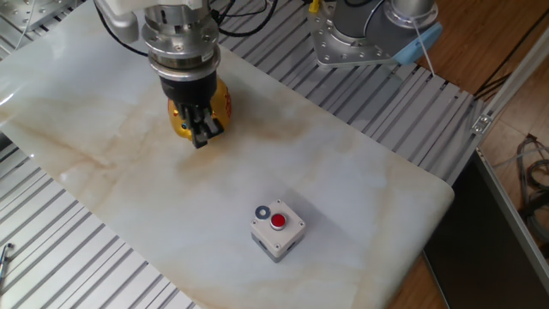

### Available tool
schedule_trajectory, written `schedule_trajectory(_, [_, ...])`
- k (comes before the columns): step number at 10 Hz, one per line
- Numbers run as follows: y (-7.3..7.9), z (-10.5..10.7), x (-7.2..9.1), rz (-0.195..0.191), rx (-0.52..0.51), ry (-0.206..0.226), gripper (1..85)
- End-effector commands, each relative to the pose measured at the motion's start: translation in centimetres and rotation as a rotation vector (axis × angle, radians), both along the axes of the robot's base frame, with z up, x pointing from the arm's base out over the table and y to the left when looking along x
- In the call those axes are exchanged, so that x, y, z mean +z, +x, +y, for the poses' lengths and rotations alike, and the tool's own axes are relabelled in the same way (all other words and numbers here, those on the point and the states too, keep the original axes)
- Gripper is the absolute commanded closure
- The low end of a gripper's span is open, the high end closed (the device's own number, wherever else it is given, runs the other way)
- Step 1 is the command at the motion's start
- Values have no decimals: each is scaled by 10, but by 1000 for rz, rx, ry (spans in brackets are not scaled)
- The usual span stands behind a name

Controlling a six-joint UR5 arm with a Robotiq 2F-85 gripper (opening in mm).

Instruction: Drop coins into a piggy bank

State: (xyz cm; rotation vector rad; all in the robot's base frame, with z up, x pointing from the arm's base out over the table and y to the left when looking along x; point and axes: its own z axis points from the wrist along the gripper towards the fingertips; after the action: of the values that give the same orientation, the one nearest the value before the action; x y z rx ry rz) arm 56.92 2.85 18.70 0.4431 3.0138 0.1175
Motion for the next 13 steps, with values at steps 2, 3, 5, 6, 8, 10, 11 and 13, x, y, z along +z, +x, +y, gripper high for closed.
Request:
schedule_trajectory(2, [-31, 5, -7, 64, 49, 21, 847])
schedule_trajectory(3, [-34, 3, -11, 53, 64, 19, 847])
schedule_trajectory(5, [-34, 1, -14, 18, 68, 35, 847])
schedule_trajectory(6, [-36, -4, -16, 15, 73, 25, 847])
schedule_trajectory(8, [-31, 4, -16, -5, 46, 44, 847])
schedule_trajectory(10, [-15, 32, -21, -61, -24, 97, 847])
schedule_trajectory(11, [-9, 40, -24, -76, -49, 80, 847])
schedule_trajectory(13, [2, 50, -30, -131, -70, 69, 847])
